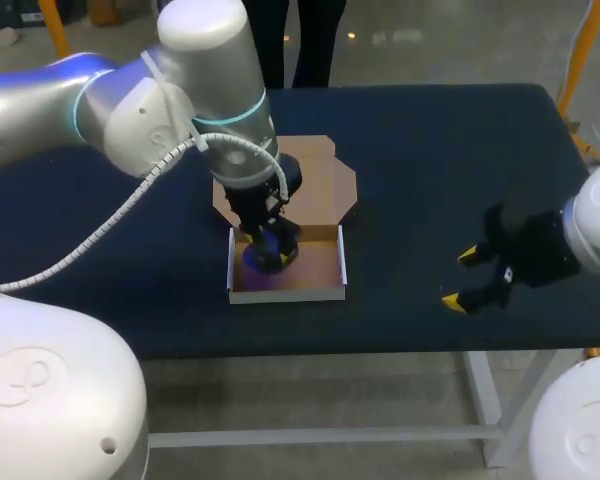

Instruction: Assemble the packaging by folding the flat box into shape, placing the metal phone stand inside, and closing the box properly

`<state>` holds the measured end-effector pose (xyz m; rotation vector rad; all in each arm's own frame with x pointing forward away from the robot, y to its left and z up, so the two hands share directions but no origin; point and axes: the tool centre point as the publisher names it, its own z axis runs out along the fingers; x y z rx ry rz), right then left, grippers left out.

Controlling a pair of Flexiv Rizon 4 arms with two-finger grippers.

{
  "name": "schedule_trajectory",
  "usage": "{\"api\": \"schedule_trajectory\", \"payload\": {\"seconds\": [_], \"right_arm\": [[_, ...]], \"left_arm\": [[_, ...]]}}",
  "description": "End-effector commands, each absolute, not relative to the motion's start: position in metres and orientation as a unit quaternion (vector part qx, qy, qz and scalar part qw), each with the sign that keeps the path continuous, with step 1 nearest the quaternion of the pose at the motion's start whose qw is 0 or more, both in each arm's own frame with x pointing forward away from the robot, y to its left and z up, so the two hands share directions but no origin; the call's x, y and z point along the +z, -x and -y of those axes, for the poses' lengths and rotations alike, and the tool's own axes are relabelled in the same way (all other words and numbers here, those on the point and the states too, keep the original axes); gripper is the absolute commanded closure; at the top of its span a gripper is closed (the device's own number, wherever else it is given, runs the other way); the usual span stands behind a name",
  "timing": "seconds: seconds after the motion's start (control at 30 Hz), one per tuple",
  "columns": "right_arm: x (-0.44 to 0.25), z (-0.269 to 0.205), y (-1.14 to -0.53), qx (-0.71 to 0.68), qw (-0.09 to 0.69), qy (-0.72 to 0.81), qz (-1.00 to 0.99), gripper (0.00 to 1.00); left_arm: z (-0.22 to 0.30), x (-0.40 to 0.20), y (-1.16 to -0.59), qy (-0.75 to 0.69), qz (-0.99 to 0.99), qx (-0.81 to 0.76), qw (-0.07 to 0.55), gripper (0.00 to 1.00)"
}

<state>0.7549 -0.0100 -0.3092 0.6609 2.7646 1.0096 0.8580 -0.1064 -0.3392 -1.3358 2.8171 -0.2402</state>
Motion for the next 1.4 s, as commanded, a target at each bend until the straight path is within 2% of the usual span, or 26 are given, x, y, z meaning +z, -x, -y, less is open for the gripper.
{"api": "schedule_trajectory", "payload": {"seconds": [0.03, 1.13, 1.23, 1.27, 1.3, 1.4], "right_arm": [[-0.309, 0.008, -0.749, 0.321, 0.109, -0.234, -0.911, 0.00], [-0.309, 0.008, -0.749, 0.321, 0.109, -0.234, -0.911, 0.00], [-0.309, 0.008, -0.749, 0.321, 0.109, -0.234, -0.911, 0.00], [-0.309, 0.008, -0.749, 0.321, 0.109, -0.234, -0.911, 0.00], [-0.309, 0.008, -0.749, 0.321, 0.109, -0.234, -0.911, 0.00], [-0.309, 0.008, -0.749, 0.321, 0.109, -0.234, -0.911, 0.00]], "left_arm": [[0.119, -0.351, -0.865, 0.425, -0.902, -0.069, 0.007, 1.00], [0.128, -0.403, -0.889, 0.437, -0.896, -0.069, 0.031, 1.00], [0.128, -0.404, -0.890, 0.441, -0.894, -0.068, 0.030, 0.38], [0.128, -0.404, -0.890, 0.442, -0.894, -0.067, 0.030, 0.09], [0.128, -0.404, -0.890, 0.444, -0.893, -0.067, 0.030, 0.00], [0.127, -0.404, -0.889, 0.447, -0.892, -0.065, 0.029, 0.00]]}}
